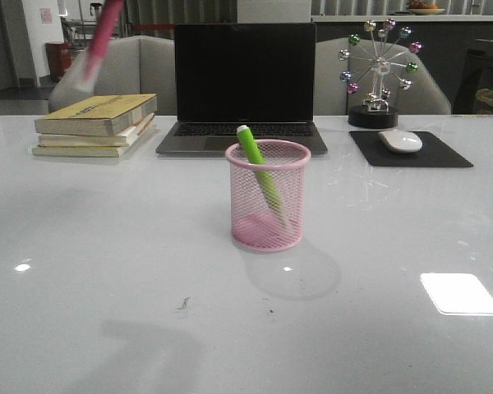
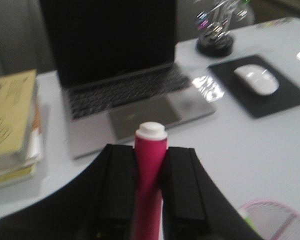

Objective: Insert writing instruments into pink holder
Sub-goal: 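Carry the pink marker upright over the holder and lower it in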

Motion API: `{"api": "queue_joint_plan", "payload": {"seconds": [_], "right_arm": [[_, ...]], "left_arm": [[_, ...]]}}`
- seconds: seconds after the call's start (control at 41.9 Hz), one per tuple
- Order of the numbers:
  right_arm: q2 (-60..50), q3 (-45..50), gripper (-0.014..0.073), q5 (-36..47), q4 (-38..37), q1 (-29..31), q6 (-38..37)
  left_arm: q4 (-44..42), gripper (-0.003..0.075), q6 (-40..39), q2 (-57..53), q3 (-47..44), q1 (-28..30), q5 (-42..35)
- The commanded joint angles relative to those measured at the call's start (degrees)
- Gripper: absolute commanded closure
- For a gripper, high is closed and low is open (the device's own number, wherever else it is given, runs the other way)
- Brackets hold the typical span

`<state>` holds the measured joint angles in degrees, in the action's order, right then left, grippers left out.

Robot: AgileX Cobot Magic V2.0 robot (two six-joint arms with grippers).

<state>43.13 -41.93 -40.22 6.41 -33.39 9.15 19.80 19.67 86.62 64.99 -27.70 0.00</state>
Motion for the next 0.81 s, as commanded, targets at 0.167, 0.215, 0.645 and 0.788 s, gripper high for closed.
{"api": "queue_joint_plan", "payload": {"seconds": [0.167, 0.215, 0.645, 0.788], "right_arm": [[-0.5, -1.5, 0.0117, 4.3, 0.4, 0.0, 0.4], [-0.5, -1.5, 0.0117, 4.7, 0.4, 0.0, 0.4], [-0.5, -1.5, 0.0117, 4.9, 0.4, 0.0, 0.4], [-0.5, -1.5, 0.0117, 4.9, 0.4, 0.0, 0.4]], "left_arm": [[1.5, 0.0629, -7.5, 4.3, 0.6, -15.8, -32.3], [0.7, 0.0629, -8.1, 6.4, 0.6, -17.1, -35.7], [-0.2, 0.0629, -15.0, 19.6, 0.6, -19.2, -42.1], [-0.5, 0.062, -15.0, 21.5, 0.6, -19.2, -42.0]]}}
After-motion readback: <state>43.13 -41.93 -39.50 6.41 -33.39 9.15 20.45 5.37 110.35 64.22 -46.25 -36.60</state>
